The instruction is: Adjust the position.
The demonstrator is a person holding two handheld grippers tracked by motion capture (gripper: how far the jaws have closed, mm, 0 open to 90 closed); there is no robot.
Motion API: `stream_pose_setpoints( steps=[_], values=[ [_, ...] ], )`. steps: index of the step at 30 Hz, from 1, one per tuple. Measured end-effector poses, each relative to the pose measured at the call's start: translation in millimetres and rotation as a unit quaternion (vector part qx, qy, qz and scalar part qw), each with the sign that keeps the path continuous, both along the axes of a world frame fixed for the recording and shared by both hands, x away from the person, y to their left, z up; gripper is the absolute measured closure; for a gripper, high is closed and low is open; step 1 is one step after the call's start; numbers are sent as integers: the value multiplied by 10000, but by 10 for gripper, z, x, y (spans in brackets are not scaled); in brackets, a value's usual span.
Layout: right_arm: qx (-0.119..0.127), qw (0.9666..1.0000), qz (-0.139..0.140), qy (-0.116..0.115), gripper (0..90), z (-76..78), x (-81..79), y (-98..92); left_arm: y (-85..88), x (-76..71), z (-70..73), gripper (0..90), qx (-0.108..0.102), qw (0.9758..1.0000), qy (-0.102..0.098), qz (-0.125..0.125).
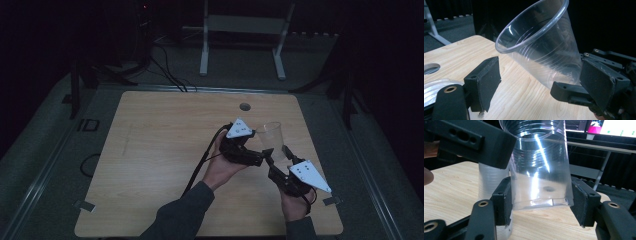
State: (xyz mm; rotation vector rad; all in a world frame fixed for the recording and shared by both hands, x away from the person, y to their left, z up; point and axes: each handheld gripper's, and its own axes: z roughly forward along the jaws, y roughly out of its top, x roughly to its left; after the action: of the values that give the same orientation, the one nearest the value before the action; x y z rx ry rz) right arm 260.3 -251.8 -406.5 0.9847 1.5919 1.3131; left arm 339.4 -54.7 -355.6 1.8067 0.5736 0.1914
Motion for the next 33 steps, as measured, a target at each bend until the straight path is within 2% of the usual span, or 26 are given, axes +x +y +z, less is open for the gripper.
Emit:
stream_pose_setpoints(
  steps=[7, 20, 25, 29, 33],
  values=[
    [-4, 10000, 21, -9, 415, -12, -6, 17, -21, 12, 12, 170, -73, 10000, 40, -16],
    [-6, 9999, 82, -72, 415, -19, -21, 33, -61, 69, -2, 170, -381, 9986, 372, -81],
    [-16, 9999, 86, -62, 415, -25, -19, 36, -80, 107, -16, 170, -529, 9971, 546, -104],
    [-48, 9999, 89, -46, 414, -33, -16, 37, -75, 143, -34, 177, -710, 9943, 785, -141],
    [-78, 9999, 96, -46, 413, -42, -6, 36, -62, 163, -39, 221, -882, 9920, 894, -123]
  ],
)
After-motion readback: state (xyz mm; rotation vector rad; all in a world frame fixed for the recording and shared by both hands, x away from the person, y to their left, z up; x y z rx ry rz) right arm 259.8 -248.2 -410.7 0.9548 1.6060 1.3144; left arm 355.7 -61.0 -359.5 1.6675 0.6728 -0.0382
